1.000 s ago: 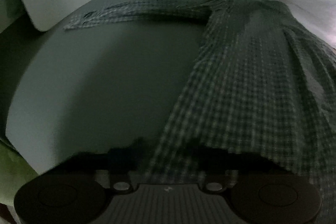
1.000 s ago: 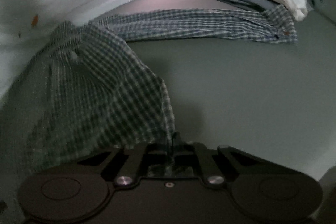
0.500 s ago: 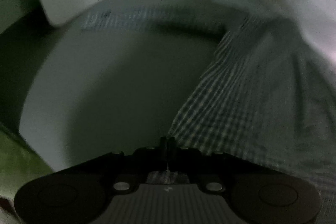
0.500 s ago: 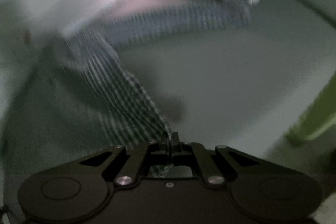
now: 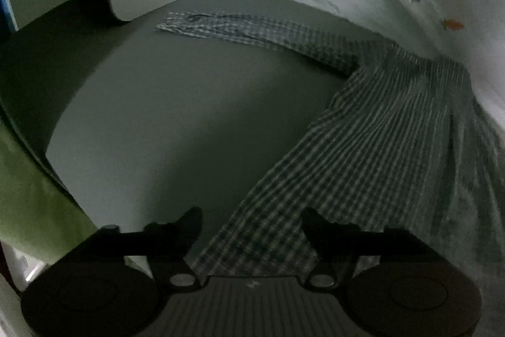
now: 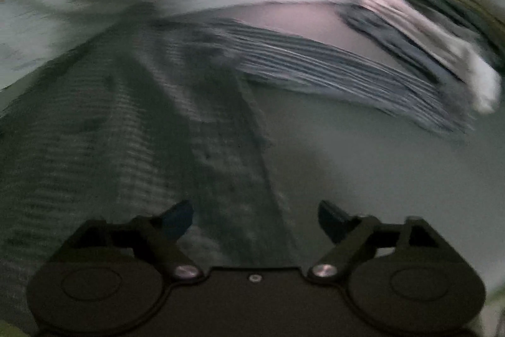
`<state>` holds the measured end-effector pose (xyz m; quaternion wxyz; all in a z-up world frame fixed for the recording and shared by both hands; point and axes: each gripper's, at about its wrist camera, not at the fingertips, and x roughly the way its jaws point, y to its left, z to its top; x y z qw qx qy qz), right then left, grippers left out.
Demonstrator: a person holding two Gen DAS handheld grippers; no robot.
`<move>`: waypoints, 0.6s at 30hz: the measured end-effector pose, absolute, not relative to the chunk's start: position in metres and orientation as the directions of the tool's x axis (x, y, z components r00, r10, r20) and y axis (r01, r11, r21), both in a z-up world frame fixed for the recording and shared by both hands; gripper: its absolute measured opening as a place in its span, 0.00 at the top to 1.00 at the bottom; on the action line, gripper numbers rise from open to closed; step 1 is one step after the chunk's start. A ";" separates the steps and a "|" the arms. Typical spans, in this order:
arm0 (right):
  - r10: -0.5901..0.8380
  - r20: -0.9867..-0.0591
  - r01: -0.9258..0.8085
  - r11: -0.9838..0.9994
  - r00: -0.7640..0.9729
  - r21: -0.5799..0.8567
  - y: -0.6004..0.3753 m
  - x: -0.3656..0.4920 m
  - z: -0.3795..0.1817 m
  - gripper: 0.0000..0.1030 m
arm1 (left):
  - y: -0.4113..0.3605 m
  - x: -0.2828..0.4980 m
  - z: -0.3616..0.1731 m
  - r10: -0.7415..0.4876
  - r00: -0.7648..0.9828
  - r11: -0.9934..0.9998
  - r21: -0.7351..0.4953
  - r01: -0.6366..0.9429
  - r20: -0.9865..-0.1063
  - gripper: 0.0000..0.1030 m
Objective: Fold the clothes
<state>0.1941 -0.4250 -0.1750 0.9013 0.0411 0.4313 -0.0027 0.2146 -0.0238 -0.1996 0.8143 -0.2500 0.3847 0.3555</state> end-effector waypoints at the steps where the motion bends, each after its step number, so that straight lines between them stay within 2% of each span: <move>1: 0.068 -0.769 -0.002 0.996 0.636 0.087 -0.418 0.201 -0.179 0.02 | -0.026 0.213 -0.196 0.394 0.454 0.615 -0.138 -0.776 -0.799 0.22; 3: 0.124 -0.757 -0.075 0.992 0.642 0.100 -0.401 0.211 -0.186 0.00 | -0.029 0.214 -0.189 0.416 0.456 0.619 -0.122 -0.776 -0.787 0.16; 8: 0.165 -0.722 -0.198 0.979 0.672 0.039 -0.350 0.227 -0.205 0.00 | -0.014 0.215 -0.187 0.420 0.461 0.625 -0.119 -0.771 -0.782 0.14; 12: 0.120 -0.691 -0.159 0.987 0.713 0.007 -0.324 0.229 -0.220 0.00 | 0.025 0.217 -0.193 0.388 0.487 0.580 -0.203 -0.789 -0.783 0.13; 18: 0.002 -0.655 0.009 1.000 0.756 0.013 -0.318 0.222 -0.235 0.00 | 0.102 0.227 -0.202 0.372 0.547 0.522 -0.318 -0.791 -0.750 0.11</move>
